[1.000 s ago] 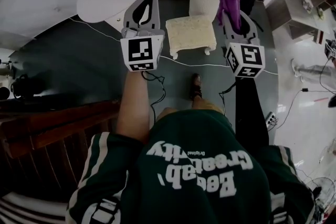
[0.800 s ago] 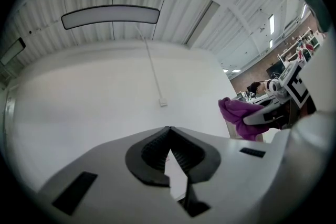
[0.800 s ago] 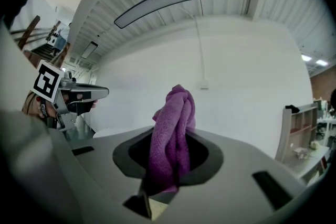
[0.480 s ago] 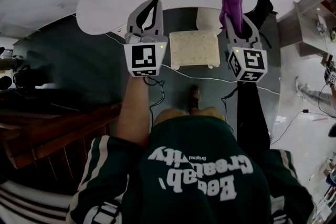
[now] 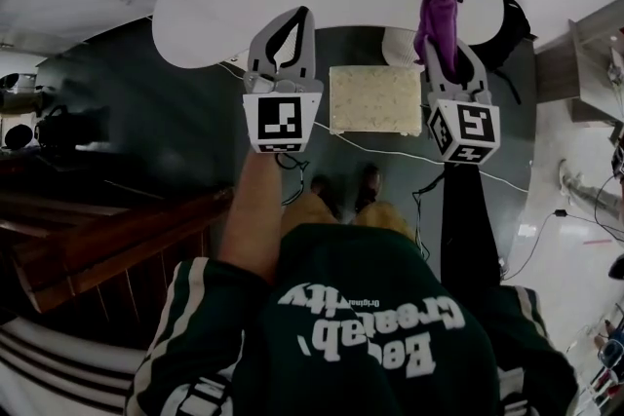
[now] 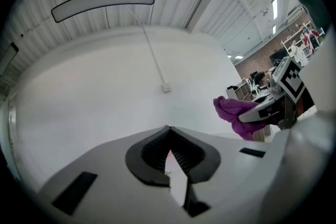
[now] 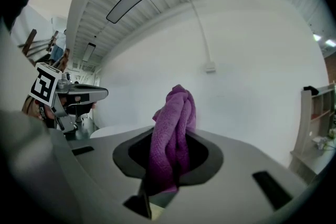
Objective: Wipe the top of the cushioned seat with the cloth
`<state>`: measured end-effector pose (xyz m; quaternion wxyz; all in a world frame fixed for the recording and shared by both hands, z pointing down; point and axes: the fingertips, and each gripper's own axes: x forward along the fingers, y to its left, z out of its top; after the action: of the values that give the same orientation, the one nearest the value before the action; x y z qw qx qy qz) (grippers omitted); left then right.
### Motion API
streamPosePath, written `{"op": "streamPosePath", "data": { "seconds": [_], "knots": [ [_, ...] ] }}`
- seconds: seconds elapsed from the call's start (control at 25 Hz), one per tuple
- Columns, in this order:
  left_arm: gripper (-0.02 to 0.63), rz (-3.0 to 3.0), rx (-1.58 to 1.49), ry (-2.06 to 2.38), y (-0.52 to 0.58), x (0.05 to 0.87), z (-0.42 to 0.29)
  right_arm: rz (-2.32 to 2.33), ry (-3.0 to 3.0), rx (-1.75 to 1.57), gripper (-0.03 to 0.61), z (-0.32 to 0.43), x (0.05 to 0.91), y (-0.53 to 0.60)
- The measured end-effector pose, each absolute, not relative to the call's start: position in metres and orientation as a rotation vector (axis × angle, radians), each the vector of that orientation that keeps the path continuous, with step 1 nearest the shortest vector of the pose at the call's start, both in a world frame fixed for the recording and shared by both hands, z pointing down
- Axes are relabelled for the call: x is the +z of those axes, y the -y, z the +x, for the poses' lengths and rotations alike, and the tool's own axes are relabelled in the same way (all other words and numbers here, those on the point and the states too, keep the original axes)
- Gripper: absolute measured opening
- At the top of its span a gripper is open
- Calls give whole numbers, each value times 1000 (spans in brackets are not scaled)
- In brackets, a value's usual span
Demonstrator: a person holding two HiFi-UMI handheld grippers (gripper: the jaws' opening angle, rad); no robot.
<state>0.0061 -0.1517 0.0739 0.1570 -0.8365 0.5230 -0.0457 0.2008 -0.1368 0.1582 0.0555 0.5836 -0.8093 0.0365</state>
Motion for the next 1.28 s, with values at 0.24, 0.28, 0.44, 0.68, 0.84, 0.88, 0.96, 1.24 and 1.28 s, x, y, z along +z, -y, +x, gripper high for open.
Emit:
{"op": "streamPosePath", "data": {
  "seconds": [0.24, 0.28, 0.44, 0.68, 0.84, 0.88, 0.96, 1.24, 1.28],
  "knots": [
    [15, -2407, -125, -1469, 175, 82, -10, 1783, 2409, 145, 103, 182, 174, 148],
    [14, -2406, -118, -1456, 178, 83, -13, 1795, 2389, 146, 103, 179, 175, 149],
    [14, -2432, -58, -1413, 190, 89, -28, 1840, 2329, 194, 103, 165, 183, 151],
    [14, -2455, -101, -1344, 208, 124, -30, 1772, 2291, 250, 103, 139, 221, 165],
    [14, -2483, -157, -1340, 218, 160, -27, 1718, 2267, 317, 103, 129, 265, 169],
    [14, -2495, -166, -1340, 219, 168, -30, 1700, 2262, 337, 103, 123, 274, 168],
    [15, -2517, -202, -1329, 221, 185, -32, 1660, 2255, 373, 103, 112, 295, 169],
    [14, -2582, -261, -1327, 235, 259, -37, 1546, 2208, 476, 101, 90, 373, 170],
    [14, -2594, -264, -1330, 235, 269, -39, 1534, 2197, 492, 101, 87, 383, 168]
  ]
}}
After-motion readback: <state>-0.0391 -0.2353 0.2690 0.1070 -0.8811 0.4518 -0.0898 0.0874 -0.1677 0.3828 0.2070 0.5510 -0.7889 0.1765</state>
